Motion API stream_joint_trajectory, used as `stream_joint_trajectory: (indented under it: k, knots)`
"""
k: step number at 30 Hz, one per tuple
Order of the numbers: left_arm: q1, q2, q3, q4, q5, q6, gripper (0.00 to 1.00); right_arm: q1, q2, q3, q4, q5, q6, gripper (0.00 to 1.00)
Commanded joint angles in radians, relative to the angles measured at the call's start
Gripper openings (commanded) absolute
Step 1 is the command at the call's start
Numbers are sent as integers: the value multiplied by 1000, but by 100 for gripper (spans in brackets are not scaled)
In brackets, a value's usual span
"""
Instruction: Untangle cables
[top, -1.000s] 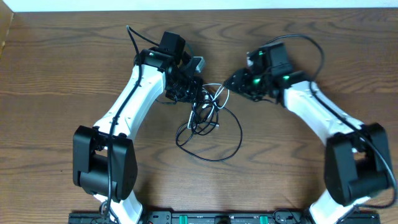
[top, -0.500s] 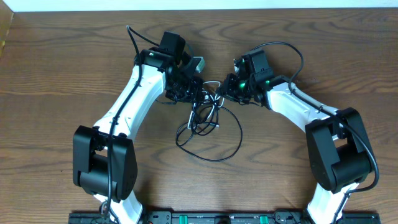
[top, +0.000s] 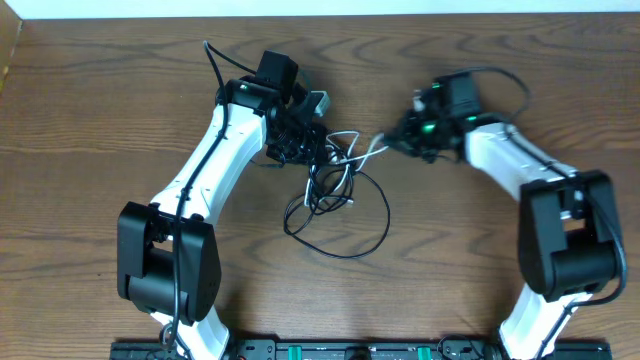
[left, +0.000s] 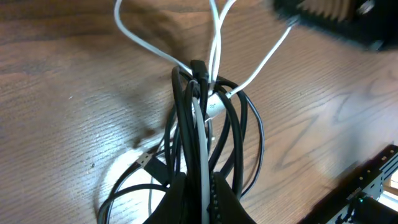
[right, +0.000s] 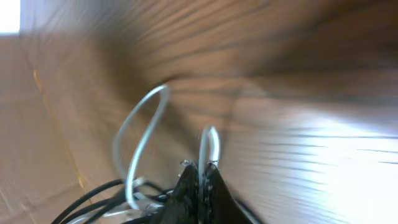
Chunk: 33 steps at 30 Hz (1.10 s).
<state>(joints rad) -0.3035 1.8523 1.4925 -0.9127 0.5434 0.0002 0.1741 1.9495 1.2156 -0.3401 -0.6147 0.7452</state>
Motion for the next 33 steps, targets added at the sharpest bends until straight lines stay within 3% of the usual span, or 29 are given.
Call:
stream_joint_trajectory:
  k: [1,8,13,19,26,33]
  knots:
    - [3,-15,-3,-7,-14,-1,8,-84,-16,2,-42,-1,-87,1]
    - [3,-15,-3,-7,-14,-1,8,-212,-16,2,-114,32,-134,1]
    - [3,-15,-3,-7,-14,-1,7,-211,-16,2,-98,-116,-228,1]
    - [3,-15,-3,-7,-13,-29,8,-105,-16,2,-79,-145,-234,28]
    - [3,-15,-3,-7,-14,-77,8,23,-16,2,24,-124,-41,43]
    - [3,-10,-4,-7,-14,-88,7,105,-16,2,135,-118,71,43]
